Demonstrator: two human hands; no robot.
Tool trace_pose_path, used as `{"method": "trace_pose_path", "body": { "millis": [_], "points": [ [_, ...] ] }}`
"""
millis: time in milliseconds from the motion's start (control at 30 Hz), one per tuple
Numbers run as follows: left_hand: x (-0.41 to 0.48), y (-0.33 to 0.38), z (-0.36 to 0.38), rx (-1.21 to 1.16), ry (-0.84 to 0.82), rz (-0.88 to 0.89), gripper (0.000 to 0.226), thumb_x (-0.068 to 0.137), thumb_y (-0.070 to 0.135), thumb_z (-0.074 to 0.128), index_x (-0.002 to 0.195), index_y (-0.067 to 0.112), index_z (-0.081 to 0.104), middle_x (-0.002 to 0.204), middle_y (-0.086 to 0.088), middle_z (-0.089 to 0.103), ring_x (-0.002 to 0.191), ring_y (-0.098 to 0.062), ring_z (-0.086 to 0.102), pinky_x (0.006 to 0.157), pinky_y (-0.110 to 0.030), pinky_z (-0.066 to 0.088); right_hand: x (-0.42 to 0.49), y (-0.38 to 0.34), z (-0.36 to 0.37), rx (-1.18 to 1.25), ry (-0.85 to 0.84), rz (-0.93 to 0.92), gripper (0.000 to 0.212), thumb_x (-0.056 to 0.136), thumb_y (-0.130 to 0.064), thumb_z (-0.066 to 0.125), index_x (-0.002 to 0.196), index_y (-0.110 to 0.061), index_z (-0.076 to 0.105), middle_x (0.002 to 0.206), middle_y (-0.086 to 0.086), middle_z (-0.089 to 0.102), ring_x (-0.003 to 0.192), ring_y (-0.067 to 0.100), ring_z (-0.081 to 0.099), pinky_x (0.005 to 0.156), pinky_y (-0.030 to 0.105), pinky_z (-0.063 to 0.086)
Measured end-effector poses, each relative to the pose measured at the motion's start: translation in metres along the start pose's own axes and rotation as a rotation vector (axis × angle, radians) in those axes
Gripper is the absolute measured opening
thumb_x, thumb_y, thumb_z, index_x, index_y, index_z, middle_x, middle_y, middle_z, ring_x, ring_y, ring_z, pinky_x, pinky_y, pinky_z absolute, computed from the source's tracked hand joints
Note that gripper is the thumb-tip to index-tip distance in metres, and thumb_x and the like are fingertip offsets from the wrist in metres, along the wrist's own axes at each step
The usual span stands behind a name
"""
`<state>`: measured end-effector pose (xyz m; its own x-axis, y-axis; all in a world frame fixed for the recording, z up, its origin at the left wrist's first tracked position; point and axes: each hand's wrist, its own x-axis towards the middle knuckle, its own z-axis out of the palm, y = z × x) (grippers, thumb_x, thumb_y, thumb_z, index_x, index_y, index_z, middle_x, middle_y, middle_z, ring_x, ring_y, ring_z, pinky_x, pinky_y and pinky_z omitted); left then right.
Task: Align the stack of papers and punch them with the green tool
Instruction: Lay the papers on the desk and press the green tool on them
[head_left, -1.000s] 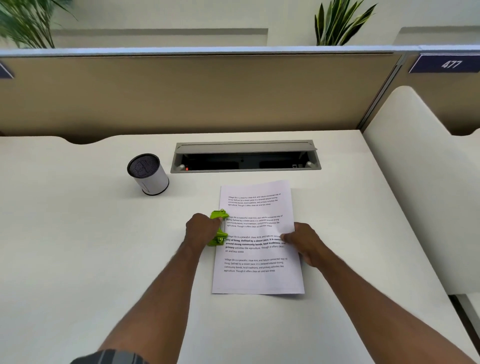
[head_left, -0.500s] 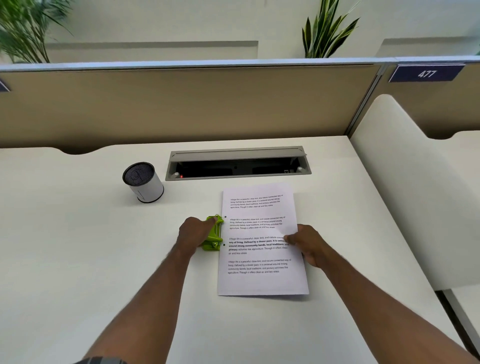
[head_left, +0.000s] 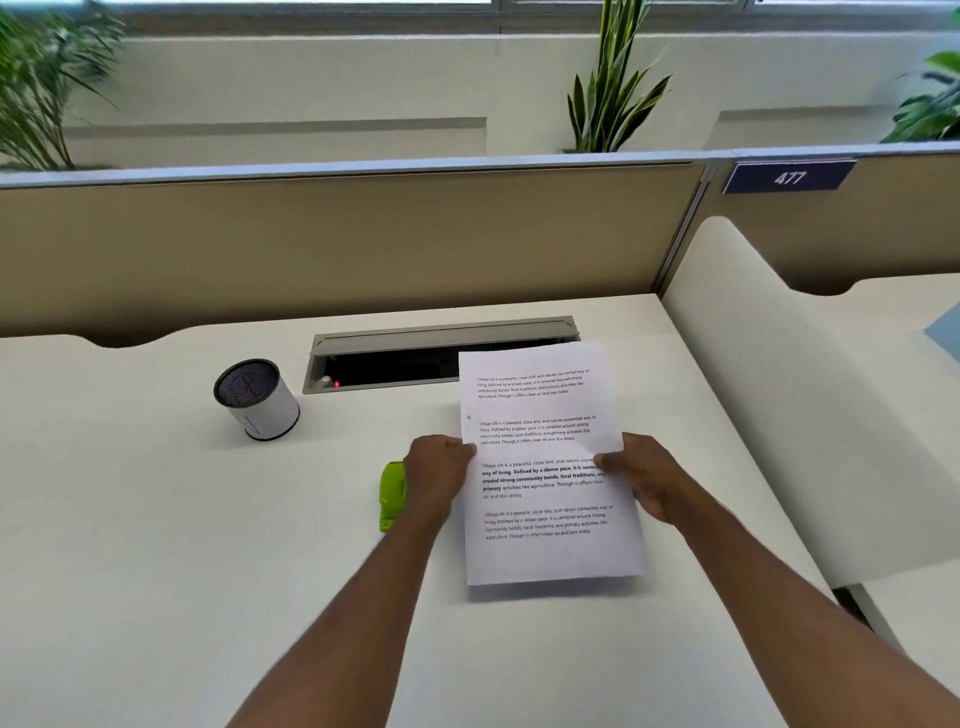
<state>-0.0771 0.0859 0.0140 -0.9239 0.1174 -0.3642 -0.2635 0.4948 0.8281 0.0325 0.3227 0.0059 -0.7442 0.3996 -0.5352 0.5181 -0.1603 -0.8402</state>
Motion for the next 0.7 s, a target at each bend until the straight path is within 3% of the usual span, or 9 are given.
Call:
{"method": "trace_pose_path", "body": {
  "millis": [67, 133, 233, 433, 567, 700],
  "points": [
    [-0.002, 0.004, 0.015, -0.035, -0.007, -0.014, 0.022, 0.071, 0.019, 0.07, 0.054, 0.005, 0.064, 0.056, -0.007, 0.064, 0.055, -0.028, 0.058, 0.07, -0.046, 0.058, 0.001, -0.004, -0.013, -0.022, 0.063, -0.013, 0.028, 0.075, 0.004, 0.064, 0.101, -0.002, 0.069, 0.104, 0.021, 0.073, 0.094, 0.042, 0.069, 0.089, 0.056, 0.054],
    [-0.001, 0.008, 0.032, -0.048, -0.022, -0.028, 0.02, 0.071, 0.02, 0.072, 0.054, 0.013, 0.065, 0.065, -0.01, 0.071, 0.068, -0.032, 0.069, 0.072, -0.045, 0.059, 0.001, -0.007, -0.024, -0.079, 0.132, -0.027, 0.019, 0.077, 0.005, 0.062, 0.089, -0.007, 0.07, 0.096, 0.02, 0.073, 0.082, 0.037, 0.07, 0.084, 0.052, 0.057],
    [0.0, 0.014, 0.056, -0.023, -0.041, -0.045, 0.018, 0.072, 0.022, 0.072, 0.057, 0.017, 0.066, 0.074, -0.009, 0.074, 0.075, -0.031, 0.071, 0.073, -0.043, 0.06, 0.003, -0.01, -0.035, -0.217, 0.244, -0.053, 0.01, 0.078, 0.002, 0.062, 0.082, -0.006, 0.066, 0.086, 0.016, 0.07, 0.067, 0.026, 0.062, 0.066, 0.036, 0.054],
    [0.001, 0.032, 0.104, 0.033, -0.064, -0.065, 0.021, 0.075, 0.017, 0.07, 0.056, 0.014, 0.063, 0.07, -0.008, 0.072, 0.071, -0.029, 0.069, 0.07, -0.037, 0.058, 0.022, -0.007, -0.061, -0.414, 0.419, -0.05, 0.011, 0.076, -0.004, 0.059, 0.087, -0.002, 0.062, 0.087, 0.014, 0.069, 0.08, 0.032, 0.066, 0.061, 0.031, 0.046],
    [0.004, 0.046, 0.13, 0.078, -0.065, -0.036, 0.018, 0.079, 0.016, 0.067, 0.061, 0.011, 0.063, 0.053, 0.003, 0.06, 0.05, -0.011, 0.055, 0.049, -0.022, 0.041, 0.034, -0.003, -0.078, -0.467, 0.467, -0.023, 0.009, 0.076, -0.007, 0.056, 0.084, -0.008, 0.059, 0.085, 0.009, 0.067, 0.078, 0.03, 0.064, 0.064, 0.033, 0.048],
    [0.013, 0.045, 0.149, 0.106, -0.033, -0.035, 0.008, 0.077, 0.017, 0.066, 0.076, 0.01, 0.069, 0.075, -0.003, 0.07, 0.069, -0.021, 0.063, 0.058, -0.024, 0.041, 0.044, 0.0, -0.088, -0.502, 0.475, -0.012, 0.008, 0.078, -0.006, 0.055, 0.076, -0.013, 0.051, 0.085, 0.008, 0.063, 0.073, 0.027, 0.056, 0.051, 0.026, 0.037]
  ]
}}
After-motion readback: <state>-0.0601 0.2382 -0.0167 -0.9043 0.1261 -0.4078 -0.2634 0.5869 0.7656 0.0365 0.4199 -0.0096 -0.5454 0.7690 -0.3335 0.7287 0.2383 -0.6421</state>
